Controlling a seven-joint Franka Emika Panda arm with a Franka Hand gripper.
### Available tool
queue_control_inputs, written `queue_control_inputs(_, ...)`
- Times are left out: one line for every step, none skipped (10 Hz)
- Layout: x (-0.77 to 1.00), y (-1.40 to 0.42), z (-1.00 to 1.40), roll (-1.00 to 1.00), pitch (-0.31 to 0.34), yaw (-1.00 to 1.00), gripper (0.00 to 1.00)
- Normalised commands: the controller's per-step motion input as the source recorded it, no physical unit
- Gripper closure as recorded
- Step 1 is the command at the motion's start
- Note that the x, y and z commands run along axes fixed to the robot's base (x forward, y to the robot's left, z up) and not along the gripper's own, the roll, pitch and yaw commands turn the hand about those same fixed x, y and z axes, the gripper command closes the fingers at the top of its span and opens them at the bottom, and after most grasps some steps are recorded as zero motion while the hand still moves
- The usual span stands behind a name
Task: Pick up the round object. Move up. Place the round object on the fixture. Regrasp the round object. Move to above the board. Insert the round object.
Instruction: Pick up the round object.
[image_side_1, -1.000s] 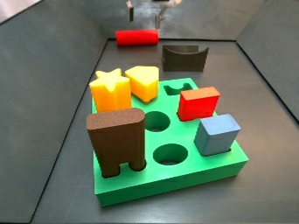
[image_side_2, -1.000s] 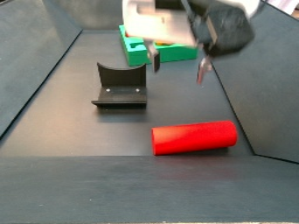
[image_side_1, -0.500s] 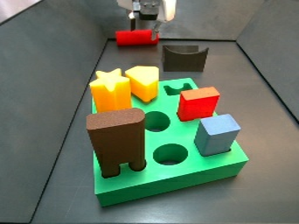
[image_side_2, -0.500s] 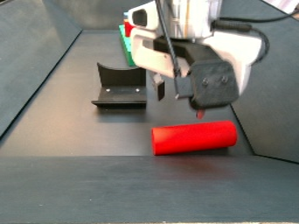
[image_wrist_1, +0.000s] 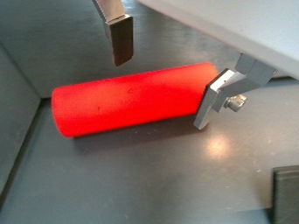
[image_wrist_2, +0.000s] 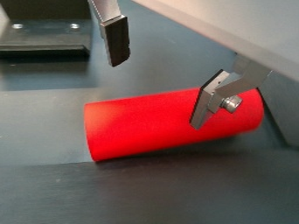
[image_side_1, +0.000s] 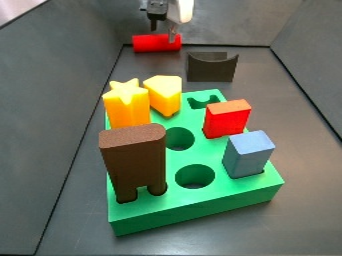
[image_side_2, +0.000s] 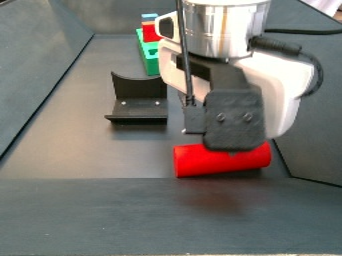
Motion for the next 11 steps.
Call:
queue_control_inputs(0.04, 0.13, -0.21, -0.11, 0.046, -0.75, 0.0)
queue_control_inputs(0.01, 0.0, -0.33, -0.34, -0.021, -0.68, 0.0)
queue_control_inputs(0.0, 0.02, -0.34, -0.36, -0.034, -0.65, 0.0)
queue_control_inputs(-0.01, 0.05, -0.35, -0.35, -0.043, -0.59, 0.0)
queue_control_inputs(-0.04, 0.09, -0.31, -0.37, -0.073, -0.53, 0.0)
queue_control_inputs(-0.02, 0.08, -0.29, -0.38, -0.083, -0.53, 0.0)
queue_control_inputs(0.0, 0.06, -0.17, -0.34, -0.036, -0.49, 0.0)
queue_control_inputs(0.31, 0.0, 0.0, -0.26, 0.0, -0.54, 0.0)
queue_control_inputs(0.2, -0.05, -0.02, -0.19, 0.0, -0.41, 0.0)
queue_control_inputs(-0.13, -0.15, -0.18, -0.01, -0.034, -0.02, 0.0)
queue_control_inputs(-0.09, -0.21, -0.25, 0.0, -0.063, 0.0, 0.0)
